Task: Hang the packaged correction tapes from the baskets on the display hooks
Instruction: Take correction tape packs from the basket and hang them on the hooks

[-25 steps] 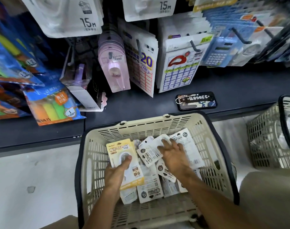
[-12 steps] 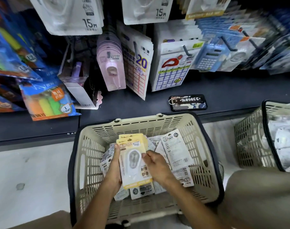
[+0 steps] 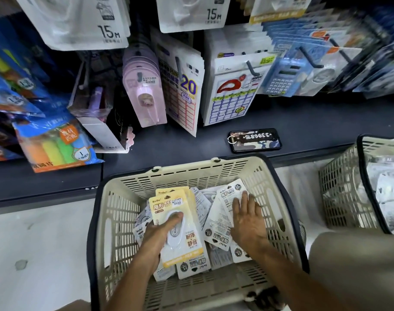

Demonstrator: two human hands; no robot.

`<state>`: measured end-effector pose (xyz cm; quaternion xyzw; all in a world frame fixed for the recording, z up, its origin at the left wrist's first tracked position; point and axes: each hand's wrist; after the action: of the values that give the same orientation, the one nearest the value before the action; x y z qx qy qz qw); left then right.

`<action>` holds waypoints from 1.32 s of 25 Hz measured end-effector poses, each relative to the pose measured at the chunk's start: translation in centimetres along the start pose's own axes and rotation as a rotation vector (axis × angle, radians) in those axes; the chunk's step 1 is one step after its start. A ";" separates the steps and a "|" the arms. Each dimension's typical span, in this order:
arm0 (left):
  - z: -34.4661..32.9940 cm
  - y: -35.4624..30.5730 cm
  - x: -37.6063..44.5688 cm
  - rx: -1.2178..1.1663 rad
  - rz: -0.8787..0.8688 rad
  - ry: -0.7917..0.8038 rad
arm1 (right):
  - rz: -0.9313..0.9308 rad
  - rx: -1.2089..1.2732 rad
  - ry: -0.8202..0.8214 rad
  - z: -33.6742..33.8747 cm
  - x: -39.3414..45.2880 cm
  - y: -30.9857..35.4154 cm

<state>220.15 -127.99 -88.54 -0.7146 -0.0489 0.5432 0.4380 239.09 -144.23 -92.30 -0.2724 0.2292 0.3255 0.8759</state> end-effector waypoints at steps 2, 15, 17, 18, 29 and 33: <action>0.2 0.1 0.3 -0.012 0.008 0.004 | 0.011 -0.037 -0.024 -0.6 -0.1 1.3; -3.0 -5.5 -6.0 -0.115 -0.170 0.094 | 0.183 1.680 0.104 11.1 -7.4 -8.3; -3.5 -8.4 -7.6 -0.179 -0.245 0.138 | 0.280 1.743 -0.063 14.0 -9.0 -8.9; -3.7 -10.6 -8.6 -0.223 -0.294 0.164 | 0.334 1.782 -0.119 15.8 -9.6 -9.3; 0.0 -30.3 -19.0 -0.385 -0.899 0.336 | 0.362 1.984 -0.560 32.7 -13.2 -13.5; -1.6 -30.0 -18.2 -0.385 -0.902 0.349 | 0.377 1.923 -0.564 31.4 -13.6 -14.8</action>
<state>226.28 -120.53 -54.81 -0.7701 -0.3773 0.1543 0.4907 247.17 -140.10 -56.19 0.6738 0.2179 0.1884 0.6804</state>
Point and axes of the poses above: each hand's wrist, its own x-axis towards the middle knuckle, its own z-axis out of the back of the hand, y = z × x, and after that the axes turned 6 degrees about -z, right-handed
